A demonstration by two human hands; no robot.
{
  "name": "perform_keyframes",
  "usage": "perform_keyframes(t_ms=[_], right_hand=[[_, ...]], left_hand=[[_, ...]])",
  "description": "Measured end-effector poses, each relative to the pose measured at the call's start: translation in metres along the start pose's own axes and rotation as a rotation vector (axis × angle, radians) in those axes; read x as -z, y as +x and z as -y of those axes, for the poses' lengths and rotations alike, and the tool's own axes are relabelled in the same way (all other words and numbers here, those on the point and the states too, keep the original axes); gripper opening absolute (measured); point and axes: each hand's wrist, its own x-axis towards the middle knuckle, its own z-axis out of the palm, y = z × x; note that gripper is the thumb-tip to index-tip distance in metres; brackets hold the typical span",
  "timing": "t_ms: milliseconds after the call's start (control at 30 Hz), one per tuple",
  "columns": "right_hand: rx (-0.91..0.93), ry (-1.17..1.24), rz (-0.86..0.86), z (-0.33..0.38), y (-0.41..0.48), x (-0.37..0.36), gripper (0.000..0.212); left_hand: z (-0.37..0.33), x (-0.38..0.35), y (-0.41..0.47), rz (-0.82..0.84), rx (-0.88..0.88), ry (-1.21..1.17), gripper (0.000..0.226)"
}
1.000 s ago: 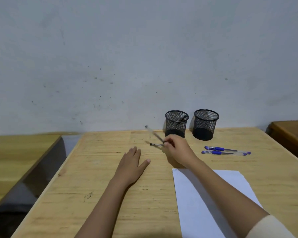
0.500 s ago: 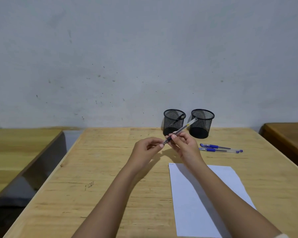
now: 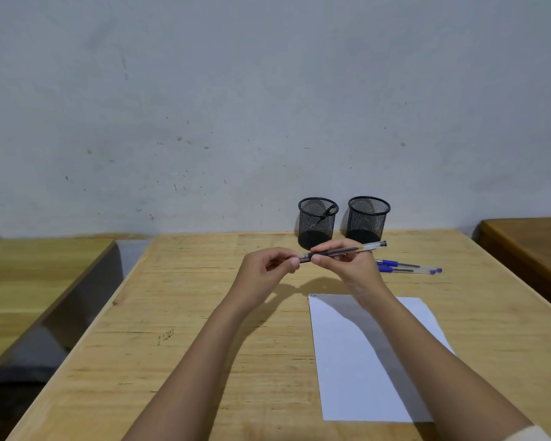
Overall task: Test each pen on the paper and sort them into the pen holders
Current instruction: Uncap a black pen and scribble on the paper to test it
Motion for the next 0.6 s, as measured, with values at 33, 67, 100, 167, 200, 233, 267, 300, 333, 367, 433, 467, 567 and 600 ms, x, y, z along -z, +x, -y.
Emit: perform_keyframes(t_ms=[33,67,100,167,200,233,267,300,333,367,433,467,567,600], right_hand=[[-0.007,-0.01,0.01,0.001,0.0,0.002,0.015],[-0.008,-0.019,0.018,0.001,0.0,0.004,0.015],[-0.006,-0.025,0.023,0.002,0.0,0.006,0.015],[-0.001,-0.021,0.025,0.002,0.0,0.008,0.016],[-0.001,-0.016,0.022,0.002,-0.001,0.008,0.016],[-0.001,-0.011,0.019,0.002,-0.001,0.008,0.017],[0.0,-0.01,0.014,0.002,-0.002,0.007,0.017],[0.002,-0.013,0.01,0.003,-0.002,0.006,0.017],[0.005,-0.016,0.005,0.003,-0.002,0.007,0.017],[0.01,-0.016,0.003,0.004,-0.002,0.008,0.018],[0.031,-0.029,0.005,0.006,-0.001,0.01,0.02],[0.041,-0.048,0.018,0.007,0.0,0.009,0.021],[0.055,-0.118,0.066,0.011,0.002,0.004,0.025],[0.068,-0.112,0.035,0.012,0.003,0.01,0.026]], left_hand=[[0.0,0.0,-0.001,-0.001,-0.005,0.012,0.01],[0.0,0.0,-0.002,-0.001,-0.009,0.025,0.011],[-0.001,0.001,-0.002,0.003,-0.014,0.039,0.012],[-0.003,0.002,0.0,0.013,-0.021,0.067,0.012],[-0.003,0.003,0.0,0.02,-0.025,0.079,0.011],[-0.004,0.003,0.001,0.027,-0.029,0.09,0.011],[-0.004,0.003,0.002,0.032,-0.03,0.103,0.011],[-0.004,0.002,0.003,0.036,-0.026,0.112,0.011],[-0.004,0.003,0.003,0.037,-0.021,0.116,0.011],[-0.003,0.004,0.004,0.036,-0.017,0.112,0.011],[-0.003,0.005,0.003,0.03,-0.017,0.097,0.01],[-0.003,0.005,0.004,0.031,-0.014,0.092,0.011],[-0.003,0.002,0.005,0.045,-0.018,0.123,0.01],[-0.002,0.009,0.004,0.01,-0.003,0.106,0.011]])
